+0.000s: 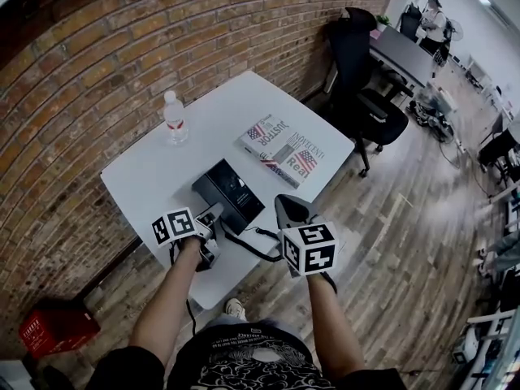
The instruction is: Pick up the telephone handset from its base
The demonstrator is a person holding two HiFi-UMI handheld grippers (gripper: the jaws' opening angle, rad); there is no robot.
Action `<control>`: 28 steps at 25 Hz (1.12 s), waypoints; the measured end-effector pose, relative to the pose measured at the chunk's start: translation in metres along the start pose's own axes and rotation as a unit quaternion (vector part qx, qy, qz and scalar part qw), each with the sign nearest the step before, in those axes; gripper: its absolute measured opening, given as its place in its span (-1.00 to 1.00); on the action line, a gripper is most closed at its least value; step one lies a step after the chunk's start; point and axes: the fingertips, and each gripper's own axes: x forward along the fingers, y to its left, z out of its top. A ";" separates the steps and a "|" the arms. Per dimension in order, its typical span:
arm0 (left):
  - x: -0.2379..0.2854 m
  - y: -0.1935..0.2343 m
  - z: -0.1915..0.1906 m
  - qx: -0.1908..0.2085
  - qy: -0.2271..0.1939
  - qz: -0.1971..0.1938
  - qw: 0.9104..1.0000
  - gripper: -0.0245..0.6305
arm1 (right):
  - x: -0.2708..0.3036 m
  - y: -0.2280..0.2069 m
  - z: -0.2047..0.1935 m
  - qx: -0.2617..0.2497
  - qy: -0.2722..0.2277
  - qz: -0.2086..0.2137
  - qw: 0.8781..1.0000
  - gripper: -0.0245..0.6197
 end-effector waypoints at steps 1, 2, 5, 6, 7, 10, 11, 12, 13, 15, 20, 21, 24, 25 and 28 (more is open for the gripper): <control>0.000 0.000 0.001 0.001 0.001 0.003 1.000 -0.65 | -0.001 -0.001 -0.001 0.000 0.000 -0.002 1.000 -0.92; 0.000 -0.001 0.001 0.001 0.001 0.004 1.000 -0.65 | -0.001 -0.002 -0.001 0.001 0.000 -0.003 1.000 -0.92; -0.002 -0.001 -0.001 -0.004 0.000 0.005 1.000 -0.65 | -0.006 -0.003 -0.005 0.005 0.002 -0.005 1.000 -0.92; -0.002 -0.001 -0.001 -0.006 -0.001 0.005 1.000 -0.65 | -0.007 -0.004 -0.006 0.005 0.003 -0.006 1.000 -0.92; -0.003 -0.001 -0.001 -0.009 -0.001 0.005 1.000 -0.66 | -0.008 -0.005 -0.007 0.006 0.003 -0.008 1.000 -0.92; -0.004 -0.002 -0.002 -0.019 0.001 0.004 1.000 -0.66 | -0.012 -0.008 -0.007 0.010 0.001 -0.010 1.000 -0.92; -0.004 -0.002 -0.002 -0.021 0.002 0.003 1.000 -0.66 | -0.013 -0.008 -0.008 0.011 0.001 -0.011 1.000 -0.92; -0.004 -0.002 -0.002 -0.022 0.002 0.003 1.000 -0.66 | -0.014 -0.009 -0.009 0.012 0.002 -0.012 1.000 -0.92; -0.004 -0.002 -0.002 -0.023 0.002 0.002 1.000 -0.66 | -0.015 -0.009 -0.010 0.012 0.003 -0.012 1.000 -0.92; -0.005 -0.002 -0.002 -0.024 0.000 0.000 1.000 -0.67 | -0.017 -0.009 -0.012 0.013 0.004 -0.013 1.000 -0.92; -0.006 -0.003 -0.003 -0.023 -0.007 -0.014 1.000 -0.68 | -0.020 -0.012 -0.016 0.017 0.004 -0.016 1.000 -0.92; -0.006 -0.003 -0.003 -0.024 -0.009 -0.016 1.000 -0.68 | -0.020 -0.012 -0.016 0.017 0.004 -0.016 1.000 -0.92; -0.008 -0.006 -0.003 -0.026 -0.018 -0.030 0.999 -0.69 | -0.022 -0.012 -0.018 0.018 0.005 -0.015 1.000 -0.92; -0.009 -0.010 -0.002 -0.025 -0.023 -0.040 0.999 -0.70 | -0.023 -0.012 -0.019 0.018 0.006 -0.016 1.000 -0.92; -0.008 -0.025 0.003 -0.010 -0.028 -0.060 0.998 -0.70 | -0.024 -0.013 -0.020 0.020 0.007 -0.017 1.000 -0.92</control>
